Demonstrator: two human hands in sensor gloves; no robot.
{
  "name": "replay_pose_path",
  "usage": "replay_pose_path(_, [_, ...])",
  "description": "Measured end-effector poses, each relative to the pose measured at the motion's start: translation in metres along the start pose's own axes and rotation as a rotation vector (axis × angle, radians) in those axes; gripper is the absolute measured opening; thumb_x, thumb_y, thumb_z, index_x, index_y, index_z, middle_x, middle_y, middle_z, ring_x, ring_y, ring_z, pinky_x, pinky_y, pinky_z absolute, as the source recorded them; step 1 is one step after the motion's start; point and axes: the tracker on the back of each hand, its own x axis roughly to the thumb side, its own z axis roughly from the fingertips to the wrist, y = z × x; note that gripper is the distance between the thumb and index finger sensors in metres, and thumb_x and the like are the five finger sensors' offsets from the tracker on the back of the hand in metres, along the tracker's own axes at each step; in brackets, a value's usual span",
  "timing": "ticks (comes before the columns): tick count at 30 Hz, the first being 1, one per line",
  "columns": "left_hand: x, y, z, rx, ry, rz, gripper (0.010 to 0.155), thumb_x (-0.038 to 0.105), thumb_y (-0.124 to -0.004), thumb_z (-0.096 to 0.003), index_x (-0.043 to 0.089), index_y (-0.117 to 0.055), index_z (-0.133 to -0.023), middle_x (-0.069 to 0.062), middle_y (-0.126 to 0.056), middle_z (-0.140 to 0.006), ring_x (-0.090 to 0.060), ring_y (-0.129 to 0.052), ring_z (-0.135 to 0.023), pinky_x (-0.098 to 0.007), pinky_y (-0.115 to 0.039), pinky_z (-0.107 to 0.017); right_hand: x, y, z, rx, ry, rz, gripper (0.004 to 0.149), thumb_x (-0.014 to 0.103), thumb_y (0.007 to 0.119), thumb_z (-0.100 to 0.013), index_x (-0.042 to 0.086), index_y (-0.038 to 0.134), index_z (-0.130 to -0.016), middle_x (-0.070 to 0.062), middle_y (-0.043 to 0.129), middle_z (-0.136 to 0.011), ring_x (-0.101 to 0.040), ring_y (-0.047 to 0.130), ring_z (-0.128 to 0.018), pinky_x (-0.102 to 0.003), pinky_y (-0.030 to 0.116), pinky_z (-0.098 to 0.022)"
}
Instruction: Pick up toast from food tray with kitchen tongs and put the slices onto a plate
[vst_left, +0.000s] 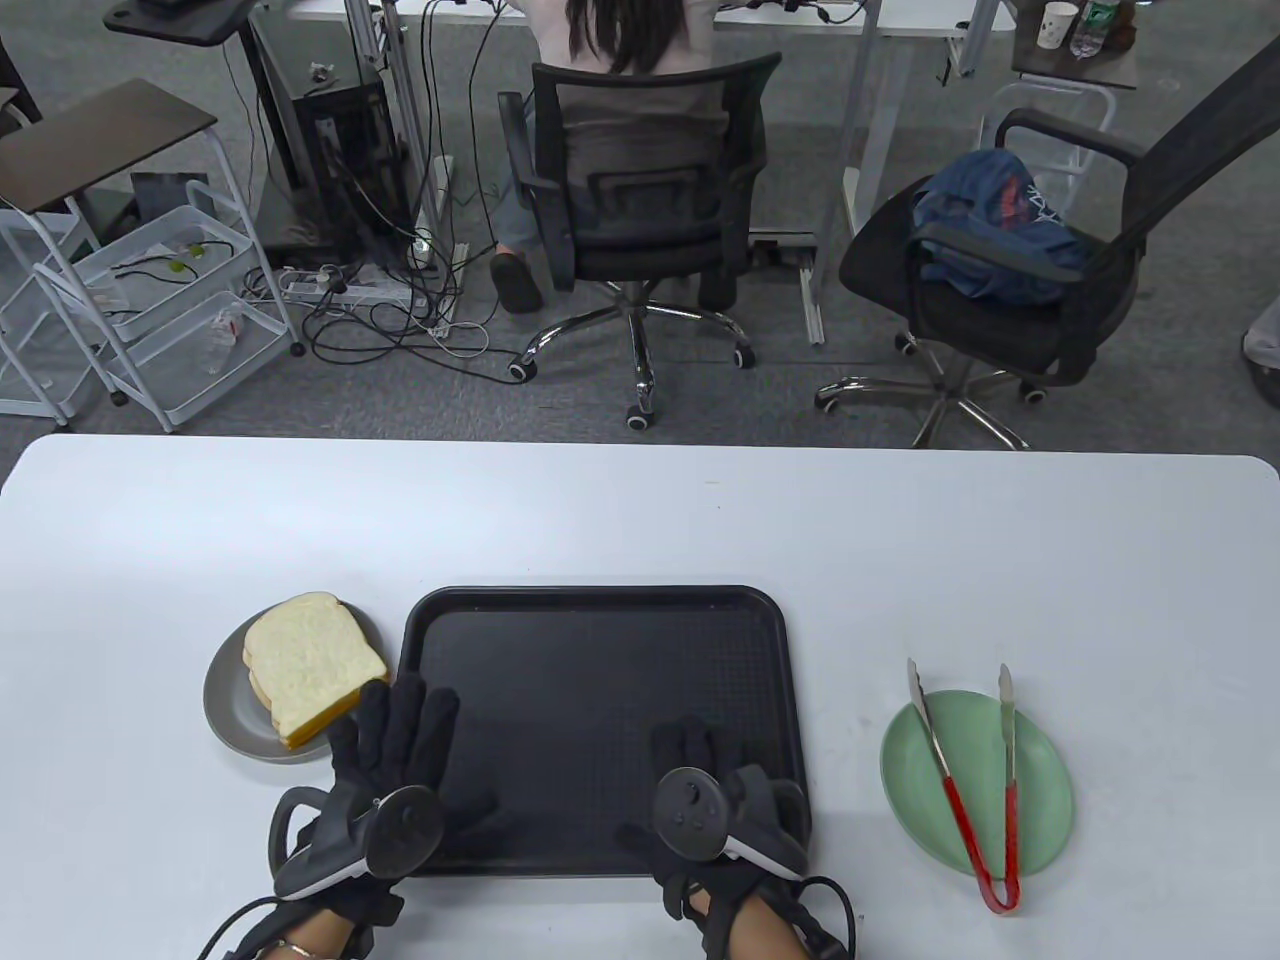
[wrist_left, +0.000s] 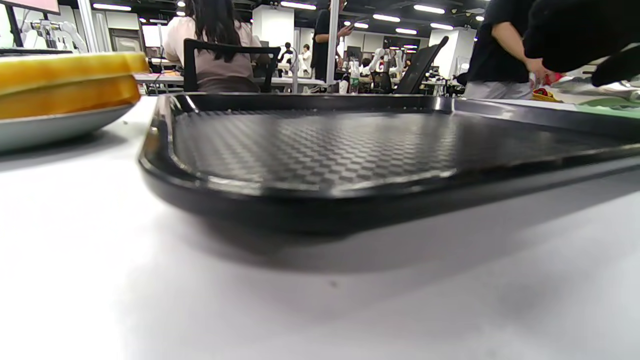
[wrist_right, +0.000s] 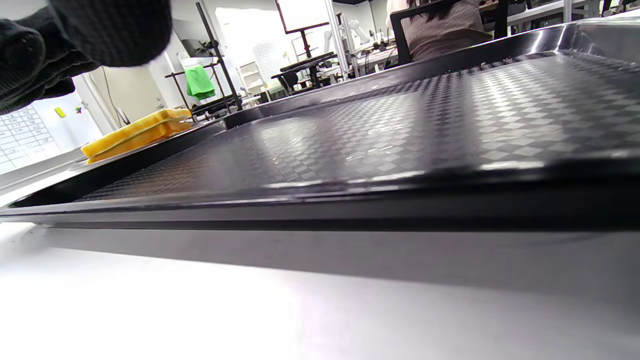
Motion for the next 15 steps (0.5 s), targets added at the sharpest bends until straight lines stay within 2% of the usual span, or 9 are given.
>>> replay_pose_path(15, [0.0022, -0.0014, -0.0013, -0.023, -0.009, 0.002, 0.099, 0.073, -0.030, -0.0622, 0.004, 0.006, -0.124, -0.036, 0.005, -0.125, -0.067, -0.001, -0.107, -0.080, -0.022, -0.076, 0.0018, 0.0020, -0.0005, 0.025, -0.007, -0.003, 0.098, 0.055, 0.075, -0.041, -0.001, 0.020, -0.099, -0.038, 0.026, -0.103, -0.067, 0.030, -0.084, -0.079, 0.042, -0.050])
